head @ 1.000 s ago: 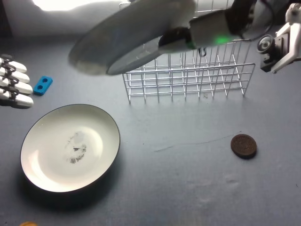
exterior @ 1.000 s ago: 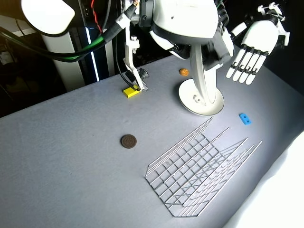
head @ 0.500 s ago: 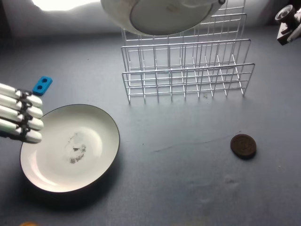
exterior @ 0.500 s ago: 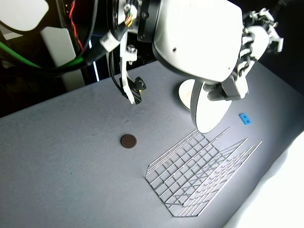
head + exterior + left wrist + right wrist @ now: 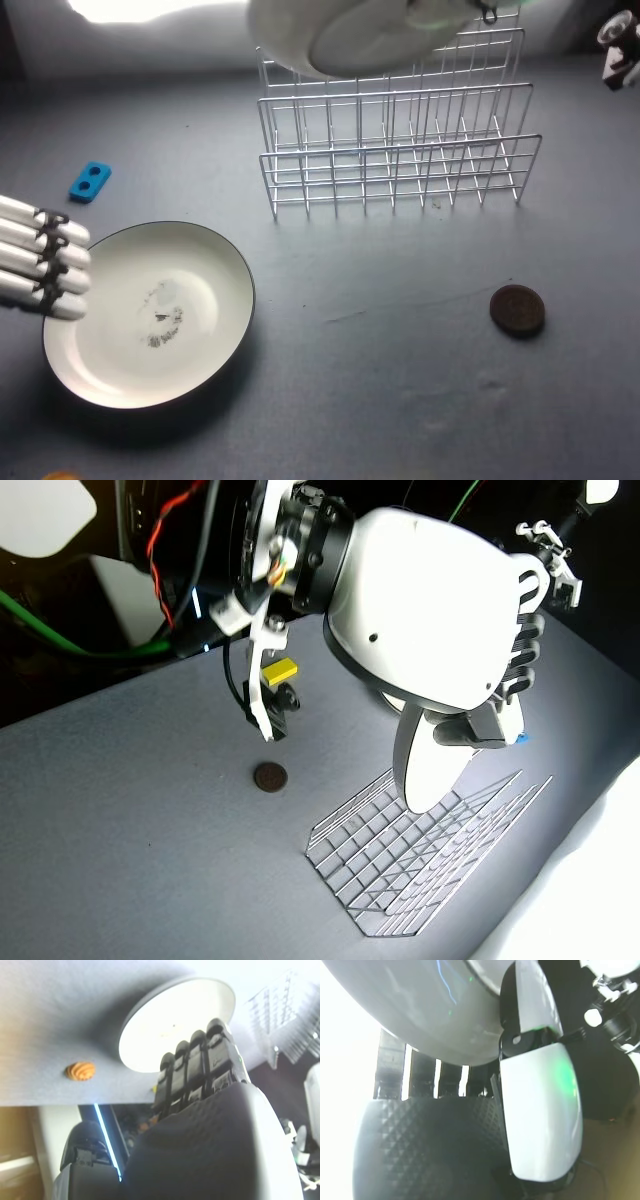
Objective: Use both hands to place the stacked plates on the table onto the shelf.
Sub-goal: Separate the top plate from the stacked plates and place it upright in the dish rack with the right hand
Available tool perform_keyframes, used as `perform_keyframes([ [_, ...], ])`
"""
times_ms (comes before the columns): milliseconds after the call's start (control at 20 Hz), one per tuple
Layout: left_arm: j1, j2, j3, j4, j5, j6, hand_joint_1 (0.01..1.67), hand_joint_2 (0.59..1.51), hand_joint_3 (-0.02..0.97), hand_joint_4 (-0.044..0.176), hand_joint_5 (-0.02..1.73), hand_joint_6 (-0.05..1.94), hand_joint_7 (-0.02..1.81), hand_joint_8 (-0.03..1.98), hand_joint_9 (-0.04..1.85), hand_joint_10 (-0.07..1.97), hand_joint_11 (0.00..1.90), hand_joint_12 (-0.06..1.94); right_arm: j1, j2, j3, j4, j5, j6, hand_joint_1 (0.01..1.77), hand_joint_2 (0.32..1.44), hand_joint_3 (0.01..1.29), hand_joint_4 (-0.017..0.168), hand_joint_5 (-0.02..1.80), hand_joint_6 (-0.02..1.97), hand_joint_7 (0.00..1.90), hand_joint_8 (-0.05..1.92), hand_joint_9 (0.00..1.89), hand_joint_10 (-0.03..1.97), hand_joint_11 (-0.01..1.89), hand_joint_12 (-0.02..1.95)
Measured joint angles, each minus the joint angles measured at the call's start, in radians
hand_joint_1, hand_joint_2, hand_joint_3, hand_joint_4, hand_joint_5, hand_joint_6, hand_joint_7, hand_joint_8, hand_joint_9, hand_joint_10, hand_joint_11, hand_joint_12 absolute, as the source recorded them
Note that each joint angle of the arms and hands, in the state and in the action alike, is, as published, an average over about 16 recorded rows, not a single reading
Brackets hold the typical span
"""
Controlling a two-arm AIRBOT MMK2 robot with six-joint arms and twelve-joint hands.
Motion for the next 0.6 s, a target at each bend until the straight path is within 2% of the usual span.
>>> perform_keyframes([
  [300, 0.038, -0.007, -0.001, -0.019, -0.009, 0.024, 0.02, 1.103, 0.021, 0.0, 0.1, 0.01, 0.07, 0.01, 0.03, 0.02, 0.02, 0.02, -0.009, -0.007, 0.041, -0.192, 0.055, 0.25, 1.23, 1.01, 0.01, -0.008, 0.99, 0.71, 1.04, 1.0, 1.03, 1.06, 0.74, 1.45],
  [600, 0.055, -0.012, -0.007, -0.029, -0.004, 0.032, 0.02, 1.109, 0.021, 0.0, 0.1, 0.01, 0.07, 0.01, 0.03, 0.02, 0.02, 0.02, -0.013, -0.027, 0.091, -0.245, 0.047, 0.369, 1.23, 1.01, 0.01, -0.008, 0.98, 0.72, 1.04, 1.0, 1.02, 1.06, 0.74, 1.47],
])
